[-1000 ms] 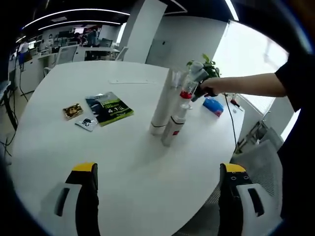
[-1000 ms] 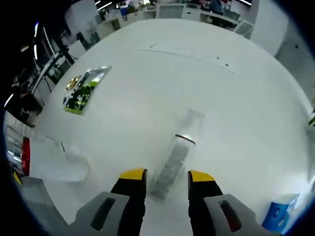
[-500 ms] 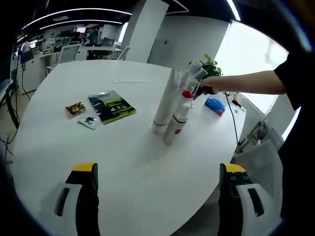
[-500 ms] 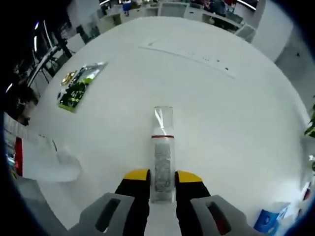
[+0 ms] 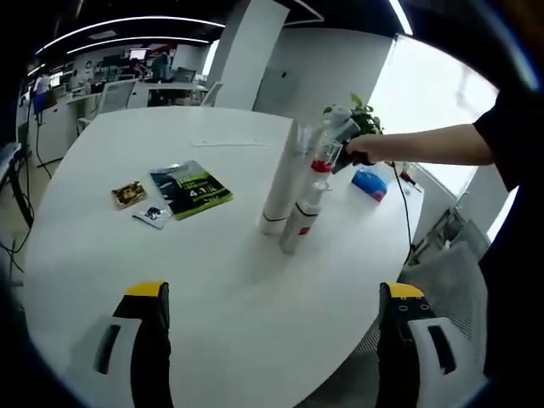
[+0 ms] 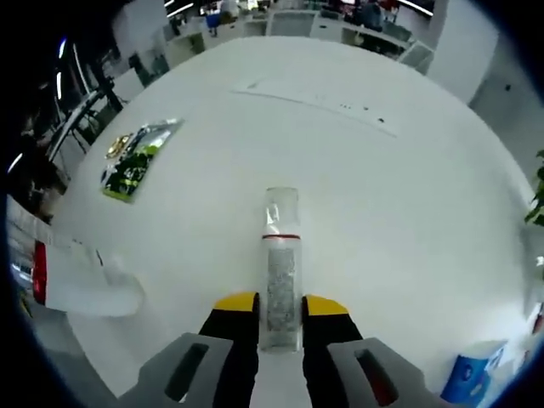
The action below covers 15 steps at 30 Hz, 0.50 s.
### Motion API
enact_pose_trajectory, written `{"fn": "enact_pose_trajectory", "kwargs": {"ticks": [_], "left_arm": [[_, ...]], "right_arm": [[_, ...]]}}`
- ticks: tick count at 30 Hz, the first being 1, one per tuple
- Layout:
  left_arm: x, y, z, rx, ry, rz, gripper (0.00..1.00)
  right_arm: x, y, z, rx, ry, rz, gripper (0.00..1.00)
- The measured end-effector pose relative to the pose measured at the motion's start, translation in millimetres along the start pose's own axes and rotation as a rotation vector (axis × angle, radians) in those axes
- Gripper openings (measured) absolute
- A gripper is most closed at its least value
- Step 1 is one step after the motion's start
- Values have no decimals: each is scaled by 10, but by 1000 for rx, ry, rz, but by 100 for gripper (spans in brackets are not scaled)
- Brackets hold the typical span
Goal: Arrange the skincare products in the storage area until every visible bottle or jar stands upright without overlapping.
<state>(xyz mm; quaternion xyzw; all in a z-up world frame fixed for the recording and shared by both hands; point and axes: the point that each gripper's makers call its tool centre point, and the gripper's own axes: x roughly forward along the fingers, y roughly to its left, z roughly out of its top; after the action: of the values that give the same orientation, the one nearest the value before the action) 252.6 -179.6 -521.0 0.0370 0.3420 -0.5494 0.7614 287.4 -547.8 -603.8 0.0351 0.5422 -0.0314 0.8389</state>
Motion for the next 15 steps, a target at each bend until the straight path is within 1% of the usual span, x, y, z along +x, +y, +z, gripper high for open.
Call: {"fn": "enact_pose_trajectory", "kwargs": {"ticks": [5, 9, 12, 14, 15], "left_arm": [[-1, -28, 23, 7, -6, -5, 95], [-6, -96, 42, 17, -10, -12, 95], [-28, -92, 26, 19, -10, -11, 95], [-43, -100, 18, 16, -12, -11, 95], [-50, -108, 11, 16, -13, -12, 95]], "right_arm": [[-53, 7, -28, 22, -26, 14, 10], [-124, 1, -72, 52, -51, 24, 10], [-213, 40, -115, 66, -67, 29, 10], [-229, 31, -135, 67, -73, 28, 10], [-229, 6, -117, 68, -79, 33, 10]]}}
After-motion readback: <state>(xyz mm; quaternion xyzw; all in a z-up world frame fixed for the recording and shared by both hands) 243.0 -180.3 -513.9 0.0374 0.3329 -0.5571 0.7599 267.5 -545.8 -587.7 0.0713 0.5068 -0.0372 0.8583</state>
